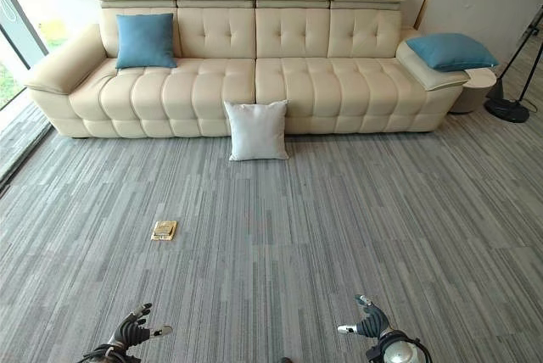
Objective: Pick up all the scattered cushions and arrange them neatly on the sofa.
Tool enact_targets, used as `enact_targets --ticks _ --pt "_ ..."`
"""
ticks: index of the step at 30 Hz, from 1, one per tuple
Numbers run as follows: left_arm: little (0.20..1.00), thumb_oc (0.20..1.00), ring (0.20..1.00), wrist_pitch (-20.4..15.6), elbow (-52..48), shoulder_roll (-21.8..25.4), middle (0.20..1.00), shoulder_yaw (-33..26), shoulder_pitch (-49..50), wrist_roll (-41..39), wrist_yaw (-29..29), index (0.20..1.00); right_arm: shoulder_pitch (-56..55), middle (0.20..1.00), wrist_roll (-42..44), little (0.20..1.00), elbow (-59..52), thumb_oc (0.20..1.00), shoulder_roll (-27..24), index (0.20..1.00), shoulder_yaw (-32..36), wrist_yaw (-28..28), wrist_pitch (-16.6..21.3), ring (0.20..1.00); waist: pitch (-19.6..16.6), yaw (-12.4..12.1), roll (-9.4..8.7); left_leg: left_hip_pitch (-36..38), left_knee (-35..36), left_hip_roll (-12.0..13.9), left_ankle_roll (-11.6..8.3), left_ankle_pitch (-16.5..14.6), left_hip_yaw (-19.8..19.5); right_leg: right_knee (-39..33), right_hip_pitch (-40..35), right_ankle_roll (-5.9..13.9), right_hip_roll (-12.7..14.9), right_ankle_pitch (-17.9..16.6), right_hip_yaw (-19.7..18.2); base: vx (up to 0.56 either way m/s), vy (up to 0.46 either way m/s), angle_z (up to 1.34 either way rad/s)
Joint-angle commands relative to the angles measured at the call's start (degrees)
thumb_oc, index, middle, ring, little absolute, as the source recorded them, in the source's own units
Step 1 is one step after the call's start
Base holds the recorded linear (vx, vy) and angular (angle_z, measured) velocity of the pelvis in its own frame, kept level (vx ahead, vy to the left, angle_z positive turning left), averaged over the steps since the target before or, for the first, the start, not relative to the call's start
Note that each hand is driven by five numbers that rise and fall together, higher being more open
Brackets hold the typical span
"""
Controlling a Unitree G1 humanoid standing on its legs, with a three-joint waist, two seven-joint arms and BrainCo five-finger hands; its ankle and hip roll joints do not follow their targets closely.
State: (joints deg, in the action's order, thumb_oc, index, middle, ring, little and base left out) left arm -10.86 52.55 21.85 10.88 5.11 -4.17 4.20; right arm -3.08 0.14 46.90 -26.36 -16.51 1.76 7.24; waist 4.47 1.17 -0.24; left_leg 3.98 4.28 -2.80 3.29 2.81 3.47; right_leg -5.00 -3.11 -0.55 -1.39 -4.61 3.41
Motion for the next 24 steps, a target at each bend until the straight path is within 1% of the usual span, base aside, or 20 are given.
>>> enact_targets --ticks 1,3,8,12,15,17,18,19,20,21,24 --pt "1.0 1.0 1.0 -2.1 -1.1 1.3 1.0 -3.4 -0.8 -6.1 0.3 1.0 1.5 1.0 3.4 1.0 0.9 1.0 -0.2 1.0 2.2 0.0 1.5 1.0 -0.5 0.1 -3.06 0.6 -1.9 1.5 -4.09 -6.5 -4.5 3.2 -0.9 6.75 4.1 6.1 -2.7 0.0 0.0 0.0" --pt "1.0 1.0 1.0 -2.1 0.5 0.3 1.0 -4.5 -1.2 -8.3 0.5 1.0 1.8 1.0 6.6 1.0 3.4 1.0 1.2 1.0 3.6 -0.1 1.2 1.0 -0.6 0.0 -3.16 0.5 -2.2 1.4 -4.0 -6.7 -4.5 3.3 -1.0 6.78 4.2 6.2 -2.7 0.03 0.021 0.0" --pt "1.0 1.0 1.0 -2.0 0.2 -0.1 1.0 -5.0 -1.0 -9.4 0.7 1.0 1.9 1.0 9.3 1.0 4.2 1.0 2.2 1.0 4.7 -0.1 1.0 1.0 -0.4 -0.1 -3.32 0.0 -3.0 1.2 -3.82 -7.2 -4.4 3.5 -0.8 6.89 4.4 6.3 -2.8 0.01 0.013 0.0" --pt "1.0 1.0 1.0 -2.0 -1.3 -0.2 1.0 -4.9 -1.0 -9.9 1.0 1.0 2.9 1.0 10.8 1.0 3.4 1.0 3.2 1.0 4.6 0.3 1.0 1.0 0.6 -0.6 -3.82 -2.9 -6.7 0.4 -3.41 -8.6 -4.0 4.8 0.8 7.27 5.0 6.5 -3.2 0.03 0.081 -0.02" --pt "1.0 1.0 1.0 -2.3 -3.9 0.1 1.0 -5.0 -0.9 -10.6 1.3 1.0 4.2 1.0 10.9 1.0 2.3 1.0 3.6 1.0 4.0 0.9 1.1 1.0 1.5 -1.3 -4.5 -5.8 -10.0 -0.2 -2.63 -10.0 -3.5 6.9 2.9 8.08 5.6 6.4 -4.0 0.03 0.126 -0.08" --pt "1.0 1.0 1.0 -2.3 -5.6 0.7 1.0 -4.9 -0.9 -10.0 1.5 1.0 5.5 1.0 10.6 1.0 1.4 1.0 3.6 1.0 3.6 1.0 1.1 1.0 2.2 -1.9 -4.89 -7.2 -11.9 -0.9 -1.87 -11.0 -3.6 9.6 4.9 9.0 6.0 6.3 -5.0 0.06 0.189 -0.35" --pt "1.0 1.0 1.0 -2.2 -7.9 1.2 1.0 -5.2 -0.7 -10.3 1.4 1.0 6.7 1.0 10.4 1.0 -1.1 1.0 3.5 1.0 3.4 1.0 1.2 1.0 3.1 -2.3 -4.77 -7.6 -12.8 -1.3 -0.84 -12.1 -3.9 14.9 7.9 10.46 6.8 5.6 -5.0 0.09 0.245 -0.41" --pt "1.0 1.0 1.0 -2.2 -8.8 1.5 1.0 -5.3 -0.6 -10.0 1.4 1.0 7.3 1.0 10.5 1.0 -2.4 1.0 3.5 1.0 3.2 1.0 1.4 1.0 4.2 -2.2 -4.56 -7.2 -13.6 -1.7 -0.06 -12.9 -4.2 19.7 10.3 11.11 7.3 4.3 -5.2 0.08 0.202 -0.42" --pt "1.0 1.0 1.0 -2.2 -8.8 1.5 1.0 -5.3 -0.6 -10.0 1.4 1.0 7.3 1.0 10.5 1.0 -2.4 1.0 3.5 1.0 3.2 1.0 1.4 1.0 4.2 -2.2 -4.57 -7.3 -13.6 -1.7 -0.06 -12.9 -4.1 19.8 10.3 11.12 7.3 4.4 -5.3 0.12 0.145 -0.3" --pt "1.0 1.0 1.0 -2.1 -8.9 1.5 1.0 -5.2 -0.5 -9.5 1.4 1.0 7.2 1.0 10.4 1.0 -4.3 1.0 3.6 1.0 3.1 0.9 1.7 1.0 4.8 -2.0 -4.02 -6.2 -13.9 -1.9 0.25 -13.7 -4.6 23.0 12.3 10.83 7.5 4.1 -4.4 0.14 0.09 0.01" --pt "1.0 1.0 1.0 -2.3 -8.5 1.3 1.0 -4.7 -0.7 -9.3 1.4 1.0 7.5 1.0 9.9 1.0 -5.2 1.0 3.5 1.0 2.0 0.8 1.8 1.0 5.3 -1.5 -3.49 -3.2 -12.4 -2.5 0.49 -14.6 -5.3 20.7 15.0 9.59 6.9 4.0 -2.2 0.2 0.058 0.03"
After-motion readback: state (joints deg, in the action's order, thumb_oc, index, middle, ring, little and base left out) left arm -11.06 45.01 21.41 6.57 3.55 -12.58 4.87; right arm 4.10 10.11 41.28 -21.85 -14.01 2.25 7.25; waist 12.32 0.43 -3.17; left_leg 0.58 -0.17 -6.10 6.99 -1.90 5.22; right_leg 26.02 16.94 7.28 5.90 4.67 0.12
